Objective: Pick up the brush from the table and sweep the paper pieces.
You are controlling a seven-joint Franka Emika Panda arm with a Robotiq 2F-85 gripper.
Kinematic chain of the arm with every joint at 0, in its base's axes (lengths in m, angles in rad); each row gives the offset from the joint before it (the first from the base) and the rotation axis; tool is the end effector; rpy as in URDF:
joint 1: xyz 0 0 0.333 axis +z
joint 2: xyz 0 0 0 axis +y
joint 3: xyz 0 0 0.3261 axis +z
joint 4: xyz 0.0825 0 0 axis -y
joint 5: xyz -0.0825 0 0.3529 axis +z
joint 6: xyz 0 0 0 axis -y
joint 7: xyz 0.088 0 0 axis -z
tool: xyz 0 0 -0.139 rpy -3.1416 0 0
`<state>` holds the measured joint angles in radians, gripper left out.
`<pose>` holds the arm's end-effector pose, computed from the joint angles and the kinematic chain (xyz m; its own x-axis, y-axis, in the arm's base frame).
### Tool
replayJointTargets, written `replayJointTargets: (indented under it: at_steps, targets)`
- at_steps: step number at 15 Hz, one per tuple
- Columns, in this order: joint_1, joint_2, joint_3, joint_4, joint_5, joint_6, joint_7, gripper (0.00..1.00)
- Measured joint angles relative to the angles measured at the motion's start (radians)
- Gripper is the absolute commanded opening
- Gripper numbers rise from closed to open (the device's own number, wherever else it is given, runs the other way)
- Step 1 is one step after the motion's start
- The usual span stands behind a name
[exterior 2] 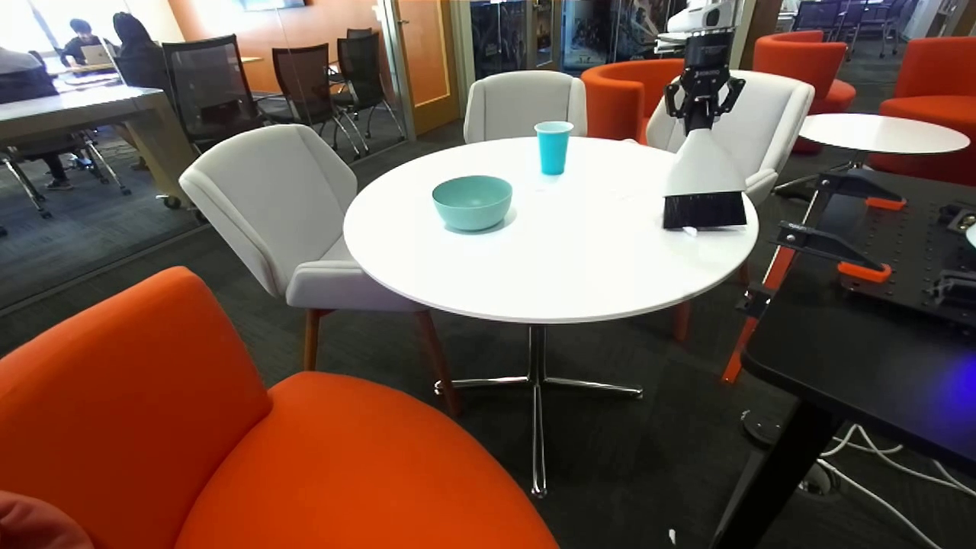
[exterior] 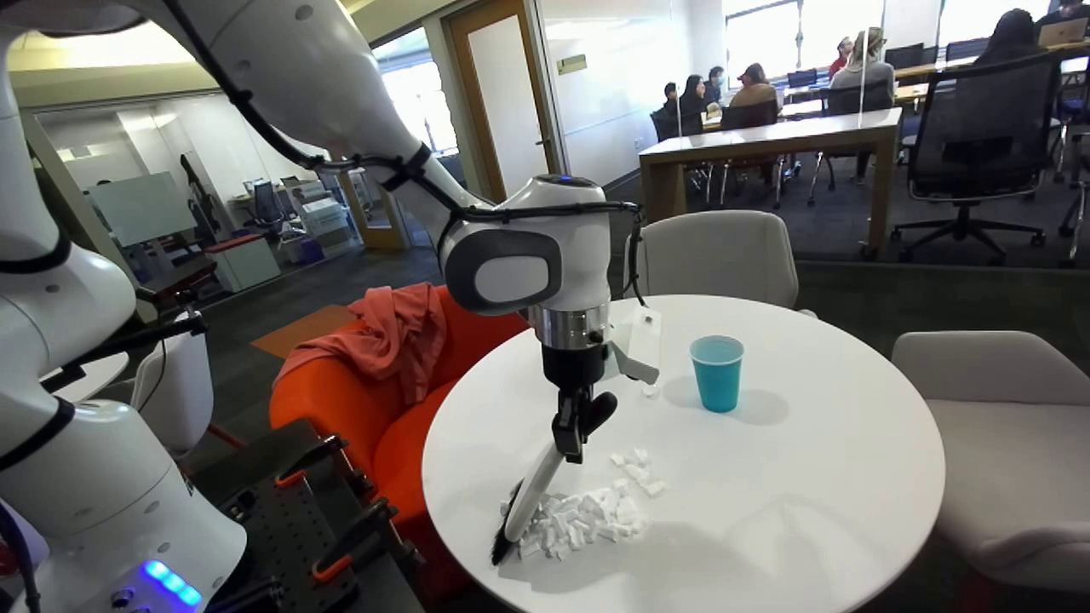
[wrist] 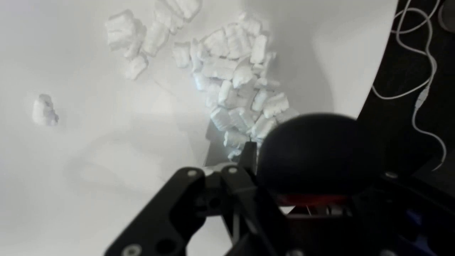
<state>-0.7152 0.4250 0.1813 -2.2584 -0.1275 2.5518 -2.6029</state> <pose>0.4407 -0.2564 0.1703 -0.5568 0.8231 0.1116 0.8244 0.5640 -0.0470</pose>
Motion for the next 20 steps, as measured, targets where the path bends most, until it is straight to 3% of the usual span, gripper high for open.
replayJointTargets:
  at_steps: [2,5,7,11,13,16,19,20]
  targets:
    - [0.053,-0.014,-0.073,0.014,0.003,0.001,0.0,0.12]
    - [0.043,-0.025,-0.059,0.024,0.003,-0.001,0.0,0.12]
    - [-0.032,-0.026,0.041,0.025,0.003,-0.013,0.0,0.12]
    - [-0.268,-0.023,0.346,0.026,-0.021,-0.092,0.0,0.12]
    - [-0.344,-0.02,0.437,0.032,-0.05,-0.166,0.0,0.12]
    - [-0.363,-0.02,0.444,0.047,-0.108,-0.267,0.0,0.12]
    - [-0.362,-0.013,0.414,0.048,-0.197,-0.274,0.0,0.12]
    - [-0.362,-0.005,0.406,0.049,-0.23,-0.273,0.0,0.37]
